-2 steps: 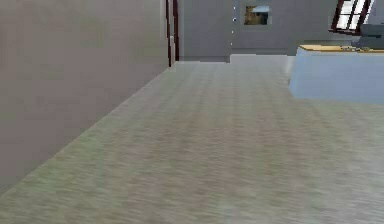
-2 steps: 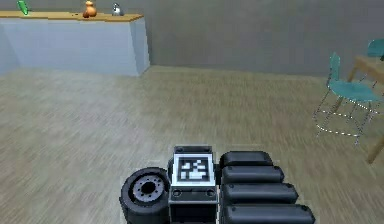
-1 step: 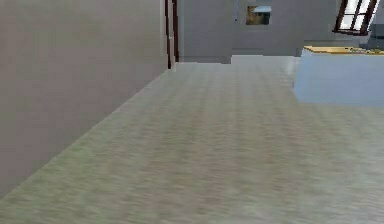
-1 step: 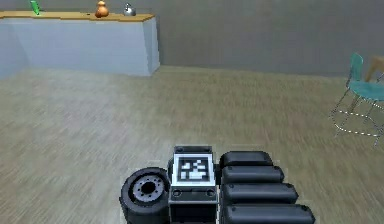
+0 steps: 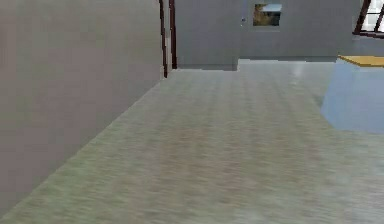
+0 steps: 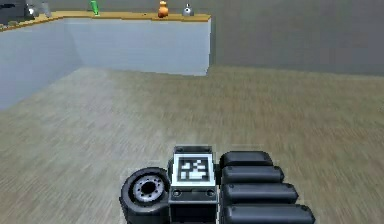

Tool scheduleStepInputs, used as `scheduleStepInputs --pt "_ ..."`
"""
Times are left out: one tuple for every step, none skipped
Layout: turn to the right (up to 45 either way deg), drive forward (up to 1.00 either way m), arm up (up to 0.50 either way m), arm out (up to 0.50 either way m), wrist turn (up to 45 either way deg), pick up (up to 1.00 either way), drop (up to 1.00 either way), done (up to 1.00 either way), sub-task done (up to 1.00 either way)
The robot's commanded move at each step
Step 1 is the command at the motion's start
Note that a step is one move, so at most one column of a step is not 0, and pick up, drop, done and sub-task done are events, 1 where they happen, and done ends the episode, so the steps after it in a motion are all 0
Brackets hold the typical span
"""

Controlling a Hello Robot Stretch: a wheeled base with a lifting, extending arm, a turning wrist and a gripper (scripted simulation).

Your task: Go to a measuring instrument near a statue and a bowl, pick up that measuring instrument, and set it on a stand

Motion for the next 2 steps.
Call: scheduleStepInputs --pt "0.0 1.0 0.0 0.0 0.0 0.0 0.0 0.0 0.0" --pt "0.0 1.0 0.0 0.0 0.0 0.0 0.0 0.0 0.0"
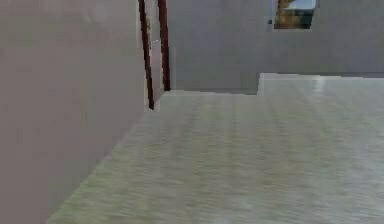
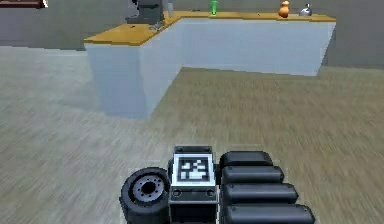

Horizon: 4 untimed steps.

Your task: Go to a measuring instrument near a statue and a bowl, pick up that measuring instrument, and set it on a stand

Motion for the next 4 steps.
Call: scheduleStepInputs --pt "0.0 1.0 0.0 0.0 0.0 0.0 0.0 0.0 0.0" --pt "0.0 1.0 0.0 0.0 0.0 0.0 0.0 0.0 0.0" --pt "-3.0 0.0 0.0 0.0 0.0 0.0 0.0 0.0 0.0" --pt "0.0 1.0 0.0 0.0 0.0 0.0 0.0 0.0 0.0"
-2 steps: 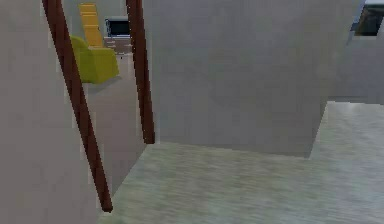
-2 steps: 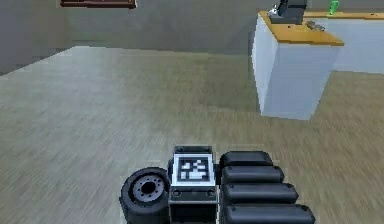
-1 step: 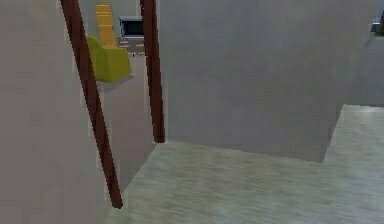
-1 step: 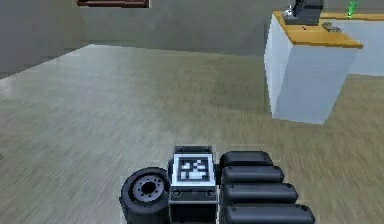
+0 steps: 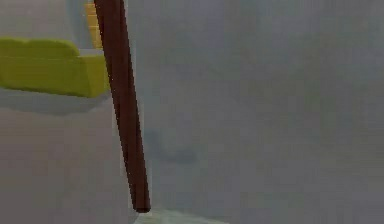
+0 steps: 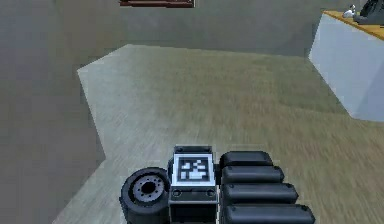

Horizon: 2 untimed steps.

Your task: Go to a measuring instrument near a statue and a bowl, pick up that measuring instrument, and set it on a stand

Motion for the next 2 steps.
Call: scheduleStepInputs --pt "-3.0 0.0 0.0 0.0 0.0 0.0 0.0 0.0 0.0" --pt "0.0 0.4 0.0 0.0 0.0 0.0 0.0 0.0 0.0"
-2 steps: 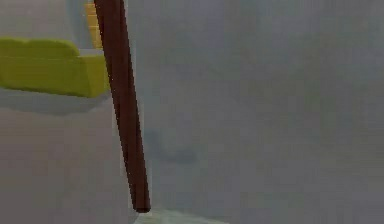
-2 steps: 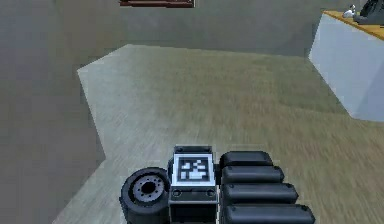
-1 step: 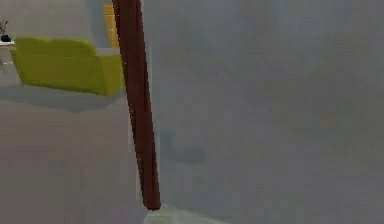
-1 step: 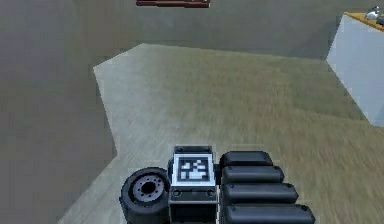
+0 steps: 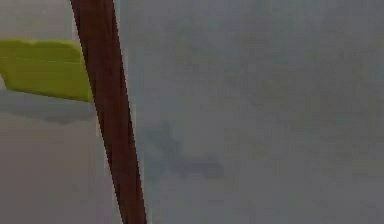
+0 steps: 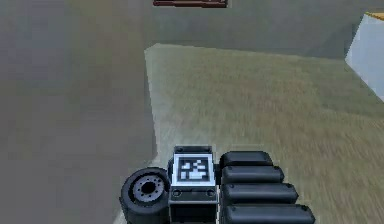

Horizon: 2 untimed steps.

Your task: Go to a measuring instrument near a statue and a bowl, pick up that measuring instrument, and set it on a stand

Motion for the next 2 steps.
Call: scheduleStepInputs --pt "-45.0 0.0 0.0 0.0 0.0 0.0 0.0 0.0 0.0" --pt "-3.0 0.0 0.0 0.0 0.0 0.0 0.0 0.0 0.0"
